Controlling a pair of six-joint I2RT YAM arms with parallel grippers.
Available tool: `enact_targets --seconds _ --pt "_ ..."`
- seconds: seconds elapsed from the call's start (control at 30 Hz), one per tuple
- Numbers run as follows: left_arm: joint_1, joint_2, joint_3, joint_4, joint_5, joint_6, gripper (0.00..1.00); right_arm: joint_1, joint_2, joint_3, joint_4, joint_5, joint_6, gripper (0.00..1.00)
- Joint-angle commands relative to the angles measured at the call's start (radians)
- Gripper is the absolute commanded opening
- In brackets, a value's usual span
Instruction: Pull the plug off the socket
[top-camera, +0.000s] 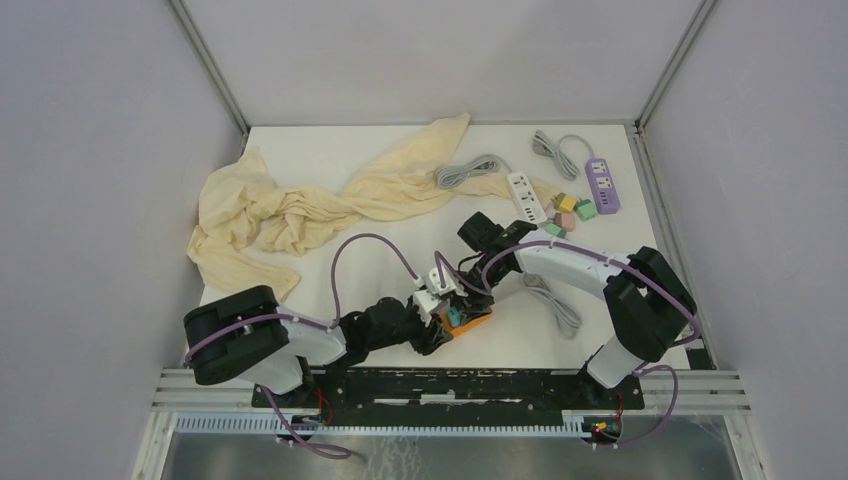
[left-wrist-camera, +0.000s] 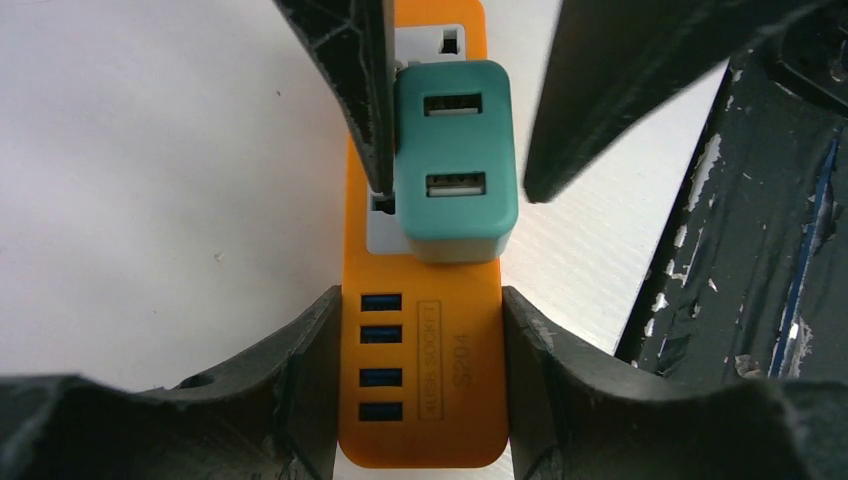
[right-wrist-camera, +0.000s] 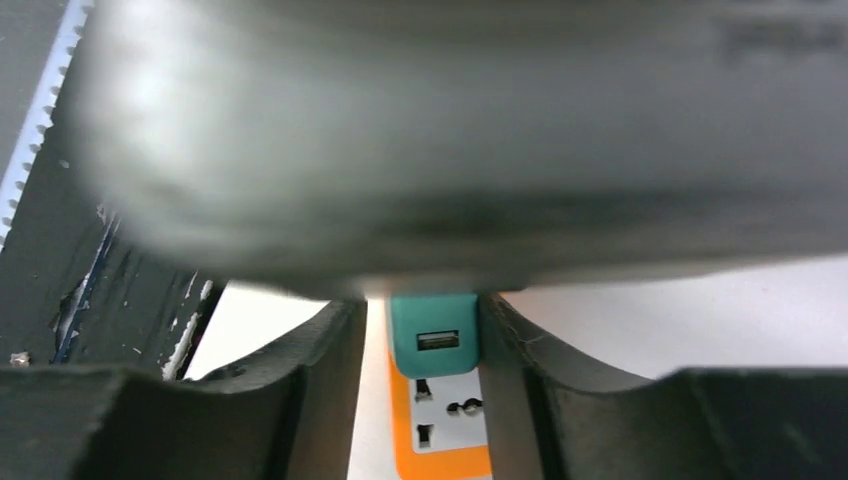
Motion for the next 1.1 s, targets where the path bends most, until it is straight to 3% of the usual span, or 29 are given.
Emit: enact_targets --seconds 0.0,0.17,0.33,0.43,0.6,0.87,0.97,1.07 --pt "0.002 -0.006 0.033 0.091 0.009 -0.015 0.04 0.01 0.004 0.052 -0.001 0.027 0.026 0.41" --pt "0.002 -0.015 0.024 0.092 -0.008 -0.01 0.2 0.01 0.004 0.061 -0.004 0.046 0.03 0.2" --pt "0.002 -0.027 -0.015 0.147 -0.028 -0.018 0.64 0.01 -0.001 0.074 -0.022 0.065 0.014 0.08" --pt "0.002 -0.031 -0.046 0.184 -0.039 -0.014 0.77 0.01 -0.016 0.066 -0.01 0.089 0.006 0.04" --pt "0.002 -0.024 -0.063 0.195 -0.029 0.016 0.81 0.007 -0.032 0.052 0.009 0.107 0.005 0.0" --pt "0.002 0.038 -0.06 0.231 -0.048 0.069 0.79 0.005 -0.043 0.041 0.021 0.095 -0.005 0.0" --pt "0.002 0.07 -0.049 0.231 -0.062 0.071 0.72 0.004 -0.045 0.039 0.021 0.094 -0.007 0.0" --pt "0.002 0.095 -0.042 0.233 -0.075 0.065 0.57 0.0 -0.044 0.036 0.021 0.095 -0.012 0.0"
